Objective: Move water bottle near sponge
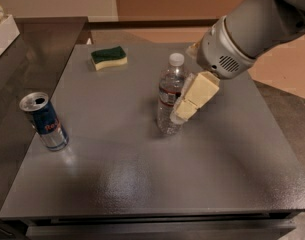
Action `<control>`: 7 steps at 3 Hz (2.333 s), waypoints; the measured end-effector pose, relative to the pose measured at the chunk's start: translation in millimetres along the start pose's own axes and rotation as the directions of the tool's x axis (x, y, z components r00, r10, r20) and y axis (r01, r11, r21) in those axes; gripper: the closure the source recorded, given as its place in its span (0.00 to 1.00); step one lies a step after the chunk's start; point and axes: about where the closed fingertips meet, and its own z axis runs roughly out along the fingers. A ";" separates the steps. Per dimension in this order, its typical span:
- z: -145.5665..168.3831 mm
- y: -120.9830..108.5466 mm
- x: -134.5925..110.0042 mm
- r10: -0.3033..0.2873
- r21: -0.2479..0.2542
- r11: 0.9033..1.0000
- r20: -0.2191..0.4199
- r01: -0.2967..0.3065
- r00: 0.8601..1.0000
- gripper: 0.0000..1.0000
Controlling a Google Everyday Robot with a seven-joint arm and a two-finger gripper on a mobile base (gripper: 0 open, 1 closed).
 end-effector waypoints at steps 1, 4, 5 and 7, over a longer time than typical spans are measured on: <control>5.8 -1.3 -6.7 0.006 -0.003 1.000 0.025 -0.006 1.000 0.18; 7.2 -26.1 -27.4 0.002 -0.002 1.000 0.058 -0.002 0.998 0.87; 4.5 -57.3 -43.4 0.036 0.039 0.999 0.057 -0.039 0.998 1.00; 22.0 -116.3 -69.2 0.134 0.142 0.980 0.033 -0.137 0.990 1.00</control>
Offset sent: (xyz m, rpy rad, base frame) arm 0.0122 0.0183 0.0013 0.0627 0.0023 0.0201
